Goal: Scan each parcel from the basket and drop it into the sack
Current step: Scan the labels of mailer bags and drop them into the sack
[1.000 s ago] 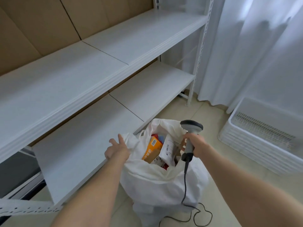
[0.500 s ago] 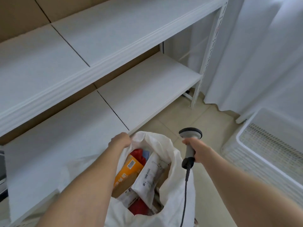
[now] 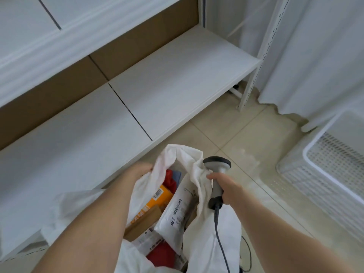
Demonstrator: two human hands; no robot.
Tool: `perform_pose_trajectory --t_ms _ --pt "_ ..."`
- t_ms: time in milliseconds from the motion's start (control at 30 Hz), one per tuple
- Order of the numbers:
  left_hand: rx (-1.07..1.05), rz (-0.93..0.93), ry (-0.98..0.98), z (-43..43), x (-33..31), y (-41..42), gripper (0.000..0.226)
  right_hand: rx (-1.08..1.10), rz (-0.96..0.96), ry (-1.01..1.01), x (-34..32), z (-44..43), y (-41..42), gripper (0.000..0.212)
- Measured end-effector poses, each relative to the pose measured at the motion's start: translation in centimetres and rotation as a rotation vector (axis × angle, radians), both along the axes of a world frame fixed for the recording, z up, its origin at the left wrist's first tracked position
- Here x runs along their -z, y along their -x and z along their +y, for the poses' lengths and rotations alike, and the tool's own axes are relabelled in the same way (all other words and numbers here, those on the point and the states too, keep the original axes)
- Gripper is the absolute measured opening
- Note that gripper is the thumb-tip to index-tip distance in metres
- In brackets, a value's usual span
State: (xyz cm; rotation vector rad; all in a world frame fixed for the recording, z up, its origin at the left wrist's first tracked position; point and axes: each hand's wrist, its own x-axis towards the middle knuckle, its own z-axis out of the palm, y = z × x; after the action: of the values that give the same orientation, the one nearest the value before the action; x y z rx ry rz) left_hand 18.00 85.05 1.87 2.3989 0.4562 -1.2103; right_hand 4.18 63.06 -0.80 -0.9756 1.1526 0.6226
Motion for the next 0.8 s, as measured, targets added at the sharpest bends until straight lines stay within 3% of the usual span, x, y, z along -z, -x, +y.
perform_pose_trajectory --t_ms 67,133,300,467,567,633,800 --pt "0.005 0.041 -0.015 -0.5 -0.1 0.5 0.041 0.018 0.023 -0.002 0.1 0.4 0.3 0.040" --pt "0.012 -0.035 -0.047 -0.5 -0.6 0.5 0.040 0.047 0.019 0.011 -0.6 1.2 0.3 0.044" --pt "-0.057 -0.418 -0.114 1.3 -6.9 -1.9 0.022 0.201 -0.116 0.168 -5.9 2.0 0.0 0.033" --pt "-0.363 -0.739 0.047 5.0 -13.9 -4.3 0.042 0.342 -0.272 0.240 -14.6 1.9 -0.5 0.018" --pt "-0.474 -0.717 0.191 6.5 -16.1 -5.0 0.045 0.361 -0.365 0.238 -19.9 2.3 -0.3 0.017" --pt "-0.493 -0.636 0.169 6.8 -17.0 -3.6 0.043 0.318 -0.378 0.236 -22.1 2.8 0.7 0.018" --pt "-0.283 -0.483 0.021 6.4 -18.4 2.9 0.061 0.319 -0.351 0.233 -23.7 3.7 3.9 0.018"
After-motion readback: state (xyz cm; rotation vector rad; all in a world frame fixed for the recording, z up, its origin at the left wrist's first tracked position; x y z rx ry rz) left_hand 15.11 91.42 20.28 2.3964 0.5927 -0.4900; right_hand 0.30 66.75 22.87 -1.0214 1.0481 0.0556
